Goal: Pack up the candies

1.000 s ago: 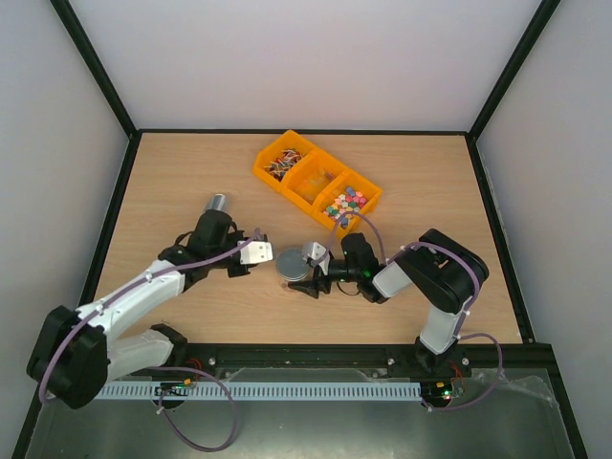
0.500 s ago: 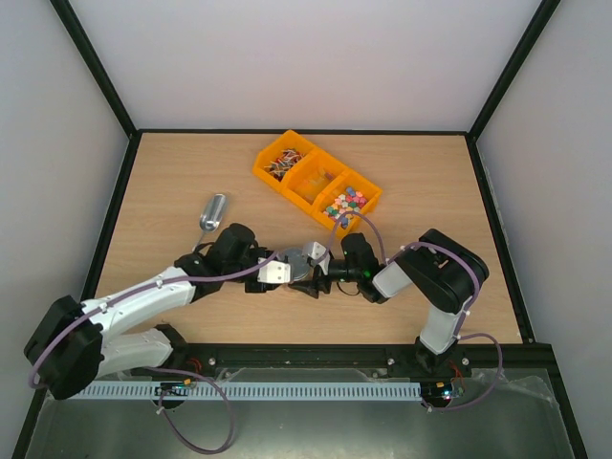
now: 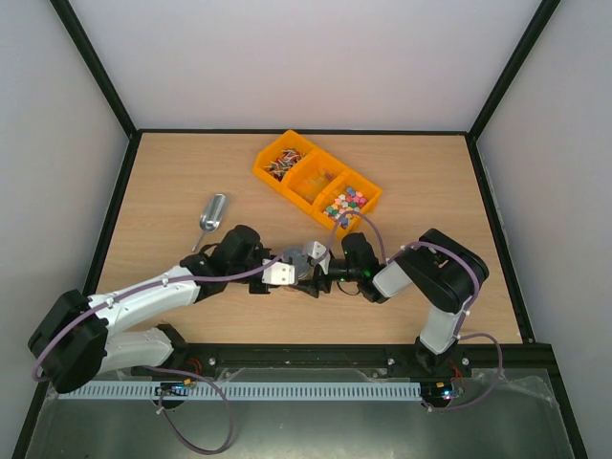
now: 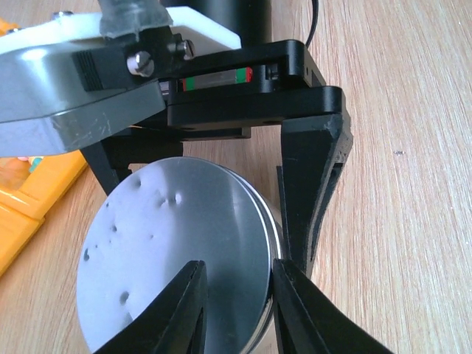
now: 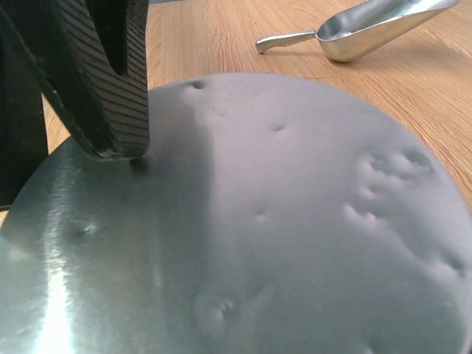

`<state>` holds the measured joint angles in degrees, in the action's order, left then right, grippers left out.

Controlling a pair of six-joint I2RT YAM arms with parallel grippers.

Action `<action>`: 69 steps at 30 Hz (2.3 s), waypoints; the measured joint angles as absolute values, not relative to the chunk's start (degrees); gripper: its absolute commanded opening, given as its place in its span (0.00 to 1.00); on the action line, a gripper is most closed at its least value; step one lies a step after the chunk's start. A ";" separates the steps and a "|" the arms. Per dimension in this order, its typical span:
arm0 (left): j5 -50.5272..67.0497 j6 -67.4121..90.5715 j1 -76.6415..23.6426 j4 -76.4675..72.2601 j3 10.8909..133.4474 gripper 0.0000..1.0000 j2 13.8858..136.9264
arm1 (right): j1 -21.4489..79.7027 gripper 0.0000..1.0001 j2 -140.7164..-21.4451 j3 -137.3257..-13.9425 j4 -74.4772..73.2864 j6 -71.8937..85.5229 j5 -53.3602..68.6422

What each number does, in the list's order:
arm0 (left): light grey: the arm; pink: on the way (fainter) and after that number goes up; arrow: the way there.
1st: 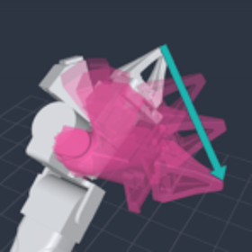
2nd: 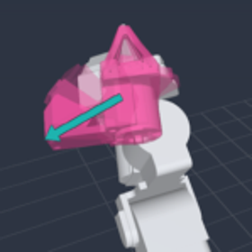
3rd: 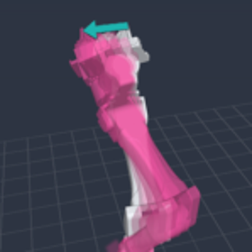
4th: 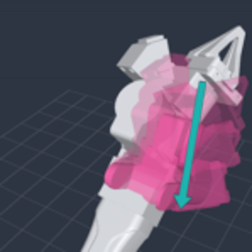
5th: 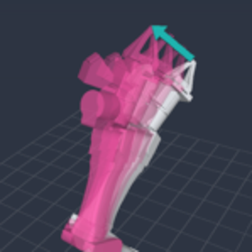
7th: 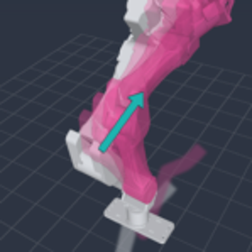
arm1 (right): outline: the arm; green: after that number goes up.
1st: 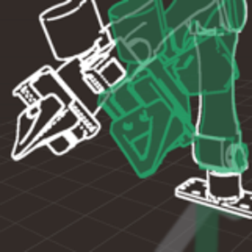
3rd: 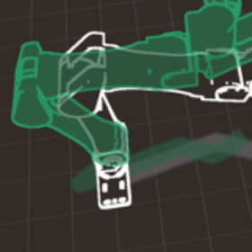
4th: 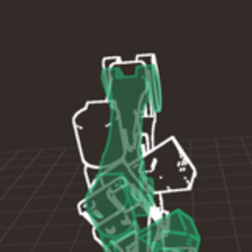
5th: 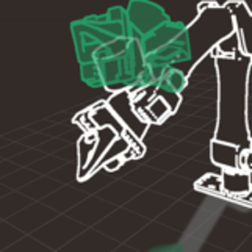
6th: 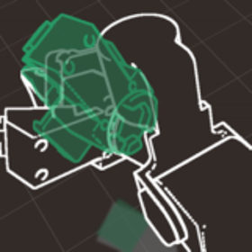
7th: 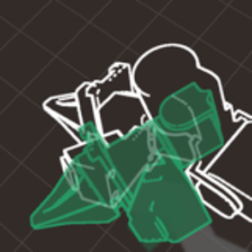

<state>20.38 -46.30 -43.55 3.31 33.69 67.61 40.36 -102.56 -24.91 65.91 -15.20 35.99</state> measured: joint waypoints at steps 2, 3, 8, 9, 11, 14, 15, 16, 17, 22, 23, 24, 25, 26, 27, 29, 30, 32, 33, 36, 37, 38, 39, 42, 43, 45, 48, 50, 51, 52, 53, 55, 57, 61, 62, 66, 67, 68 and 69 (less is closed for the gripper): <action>20.88 -46.30 -43.09 3.75 33.69 0.24 67.61 | 40.34 0.41 -102.56 -24.88 65.91 -15.38 35.99; 21.15 -46.37 -42.87 3.90 33.69 0.23 67.61 | 40.32 0.41 -102.56 -24.91 65.89 -15.46 35.99; 23.40 -47.97 -40.64 4.86 33.69 0.22 67.37 | 40.14 0.41 -102.56 -24.88 65.91 -15.66 35.88; 23.68 -48.40 -39.99 5.15 33.67 0.22 67.24 | 40.10 0.41 -102.56 -24.88 65.91 -15.66 35.81; 24.21 -49.19 -38.50 5.80 33.65 0.22 67.00 | 39.99 0.41 -102.56 -24.88 65.93 -15.62 35.59; 24.64 -50.15 -35.97 6.09 33.65 0.22 66.94 | 39.66 0.40 -102.56 -24.88 65.93 -15.59 35.46; 24.58 -50.26 -35.14 6.07 33.65 0.22 66.94 | 39.64 0.40 -102.56 -24.88 65.93 -15.57 35.48; 24.05 -50.30 -34.44 6.04 33.65 0.22 66.94 | 39.59 0.40 -102.56 -24.84 66.00 -15.62 35.55; 22.74 -50.28 -33.36 6.04 33.65 0.22 67.05 | 39.57 0.41 -102.54 -24.80 66.08 -15.86 35.92; 19.53 -50.13 -30.06 7.57 33.67 0.32 67.24 | 40.16 0.41 -102.54 -24.49 66.13 -16.19 37.43; 19.77 -50.33 -30.09 8.36 33.67 0.34 66.43 | 40.16 0.41 -102.54 -24.49 66.13 -16.05 37.39; 20.21 -50.59 -30.20 9.17 33.67 0.36 65.43 | 40.16 0.41 -102.54 -24.49 66.13 -15.92 37.30; 20.64 -50.72 -30.44 10.00 33.67 0.37 64.05 | 40.16 0.41 -102.54 -24.49 66.13 -15.79 37.21; 21.02 -50.85 -30.92 10.87 33.71 0.39 62.43 | 40.16 0.41 -102.54 -24.51 66.15 -15.70 37.12; 21.37 -50.94 -31.73 11.66 33.85 0.40 61.08 | 40.16 0.41 -102.54 -24.51 66.15 -15.62 37.04; 22.02 -50.87 -33.89 12.51 34.11 0.41 59.75 | 40.18 0.41 -102.56 -24.56 66.17 -15.57 37.01; 22.15 -50.57 -35.14 12.51 34.15 0.42 59.66 | 40.23 0.41 -102.61 -24.60 66.15 -15.53 37.01; 22.31 -49.67 -37.30 12.47 34.15 0.43 60.34 | 40.23 0.41 -102.74 -24.71 66.26 -15.40 36.99; 22.31 -49.19 -38.41 12.32 34.20 0.44 61.06 | 40.23 0.41 -102.80 -24.80 66.28 -15.38 36.95; 22.33 -47.64 -40.91 11.44 34.22 0.45 63.40 | 40.23 0.41 -102.98 -24.97 66.32 -15.35 36.93; 22.31 -47.31 -41.47 10.85 34.22 0.45 63.96 | 40.23 0.41 -103.00 -25.04 66.32 -15.35 36.93; 22.28 -47.07 -42.04 10.09 34.22 0.44 64.60 | 40.23 0.41 -103.07 -25.08 66.32 -15.33 36.93; 22.24 -46.85 -42.35 9.41 34.22 0.43 65.10 | 40.23 0.41 -103.15 -25.19 66.32 -15.33 36.93; 21.82 -45.60 -43.16 7.11 34.24 0.38 67.13 | 40.23 0.41 -103.44 -25.52 66.32 -15.31 36.95; 21.74 -45.15 -43.18 6.59 34.35 0.36 67.51 | 40.25 0.41 -103.46 -25.54 66.32 -15.31 36.95; 21.23 -44.40 -43.40 5.23 34.54 0.31 68.16 | 40.25 0.41 -103.50 -25.56 66.35 -15.29 36.93; 20.18 -44.05 -43.83 4.51 34.54 0.25 68.49 | 40.16 0.41 -103.50 -25.58 66.39 -15.14 36.64; 19.00 -44.23 -44.05 4.27 34.54 0.24 68.51 | 40.03 0.41 -103.50 -25.58 66.43 -15.03 36.40; 18.59 -44.40 -44.14 4.19 34.54 0.24 68.51 | 39.97 0.41 -103.50 -25.58 66.46 -14.98 36.34; 18.26 -44.66 -44.18 4.14 34.54 0.23 68.51 | 39.88 0.40 -103.50 -25.58 66.46 -14.96 36.25; 18.02 -44.86 -44.18 4.08 34.52 0.22 68.49 | 39.86 0.40 -103.50 -25.58 66.48 -14.96 36.12; 17.93 -45.08 -44.07 3.99 34.41 0.20 68.38 | 39.83 0.40 -103.50 -25.58 66.50 -14.94 35.94; 18.06 -45.28 -43.83 4.01 34.30 0.19 68.18 | 39.83 0.40 -103.50 -25.65 66.48 -14.94 35.77; 19.09 -45.15 -42.70 4.19 34.00 0.18 67.68 | 39.83 0.40 -103.61 -25.87 66.43 -14.96 35.42; 19.42 -45.15 -42.24 4.27 33.89 0.18 67.48 | 39.83 0.39 -103.63 -25.89 66.43 -14.94 35.35; 20.45 -45.17 -39.81 4.82 33.39 0.18 66.70 | 39.79 0.39 -103.63 -26.02 66.43 -14.87 34.74; 20.62 -45.19 -38.98 4.99 33.23 0.18 66.39 | 39.77 0.39 -103.63 -26.06 66.41 -14.76 34.63; 20.62 -45.19 -38.41 5.08 33.12 0.18 66.24 | 39.75 0.39 -103.63 -26.09 66.41 -14.72 34.52; 20.62 -45.21 -37.69 5.08 32.95 0.18 66.00 | 39.72 0.39 -103.63 -26.09 66.41 -14.68 34.46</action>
<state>20.62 -45.21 -37.69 5.08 32.95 66.00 39.72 -103.63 -26.09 66.41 -14.68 34.46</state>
